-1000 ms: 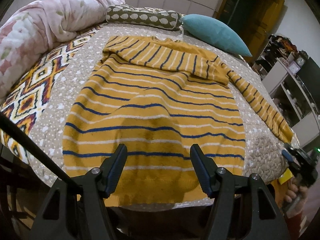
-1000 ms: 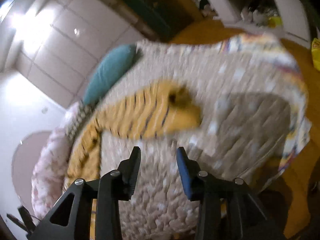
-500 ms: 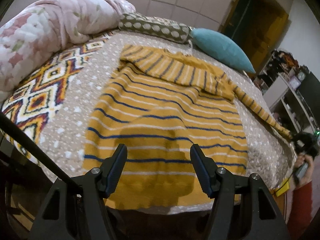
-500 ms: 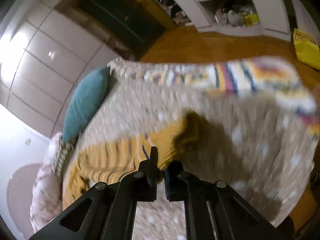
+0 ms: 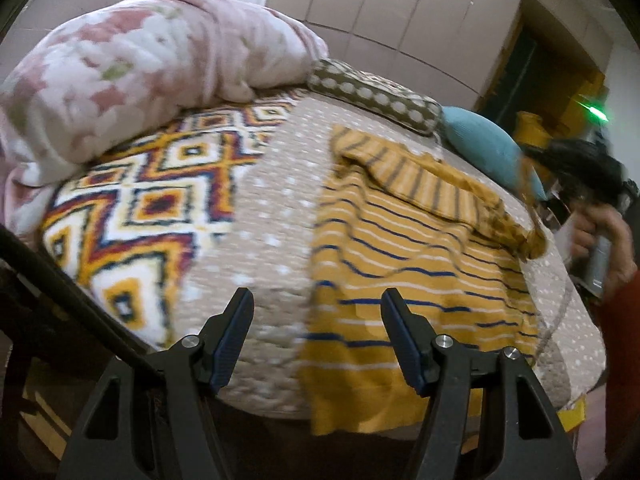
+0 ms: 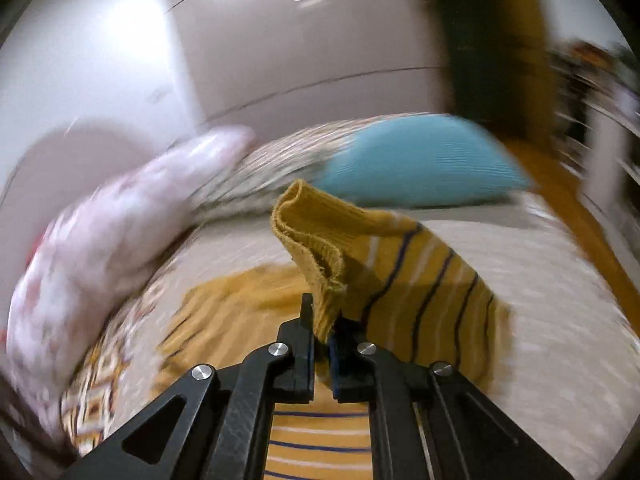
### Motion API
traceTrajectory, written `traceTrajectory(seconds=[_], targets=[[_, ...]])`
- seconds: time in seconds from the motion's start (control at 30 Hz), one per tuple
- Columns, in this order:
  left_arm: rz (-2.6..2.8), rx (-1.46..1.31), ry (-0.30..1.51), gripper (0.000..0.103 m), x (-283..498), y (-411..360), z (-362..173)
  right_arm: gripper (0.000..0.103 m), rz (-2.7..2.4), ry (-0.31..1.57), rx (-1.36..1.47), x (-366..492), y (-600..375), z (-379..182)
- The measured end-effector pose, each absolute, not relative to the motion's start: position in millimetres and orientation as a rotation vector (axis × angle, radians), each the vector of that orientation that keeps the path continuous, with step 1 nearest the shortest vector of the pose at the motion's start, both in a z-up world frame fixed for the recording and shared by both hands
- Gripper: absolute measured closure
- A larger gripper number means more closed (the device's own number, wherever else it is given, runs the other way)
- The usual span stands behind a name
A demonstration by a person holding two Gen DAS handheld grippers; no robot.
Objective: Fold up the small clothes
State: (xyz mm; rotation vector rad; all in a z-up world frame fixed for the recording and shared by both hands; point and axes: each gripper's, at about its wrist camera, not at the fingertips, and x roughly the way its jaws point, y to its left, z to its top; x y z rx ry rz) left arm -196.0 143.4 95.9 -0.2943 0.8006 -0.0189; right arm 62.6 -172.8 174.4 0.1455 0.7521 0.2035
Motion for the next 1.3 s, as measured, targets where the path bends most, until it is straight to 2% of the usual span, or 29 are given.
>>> traceTrajectory(seconds=[0.17,0.3,0.37,0.6,0.73,0.87,1.07,1.13,1.3], targets=[[0.028,-0.316,0.796,0.036,-201.1,171.4,88.7,0.097,0.301,0.885,-0.113,111.4,-26.2,95.4],[0.043,-0.324,0.815,0.036,-201.7,182.6,79.6,0.094,0.297,0.999,-0.223,140.5,26.0,39.6],[0.049,-0.323,0.821,0.036,-201.0,184.2,75.8,0.091,0.276,0.996,-0.274,137.6,36.3,25.2],[0.036,-0.325,0.841,0.036,-194.4,172.4,71.1,0.083,0.344,0.884,-0.491,121.1,74.1,38.2],[0.032,-0.308,0.84,0.036,-193.8,164.8,75.9,0.063,0.478,0.889,-0.397,105.1,70.3,64.8],[0.034,-0.305,0.838,0.035,-193.6,165.6,80.0,0.055,0.54,0.926,-0.197,81.6,11.0,100.6],[0.006,-0.32,0.849,0.035,-183.4,169.7,82.6,0.052,0.426,0.995,0.028,34.1,-148.3,128.1],[-0.024,-0.348,0.863,0.035,-173.9,170.9,79.1,0.051,0.31,1.012,0.069,16.1,-210.0,123.6],[-0.145,-0.433,0.947,0.035,-139.1,163.0,56.1,0.051,0.25,1.083,0.247,-34.5,-295.6,91.1]])
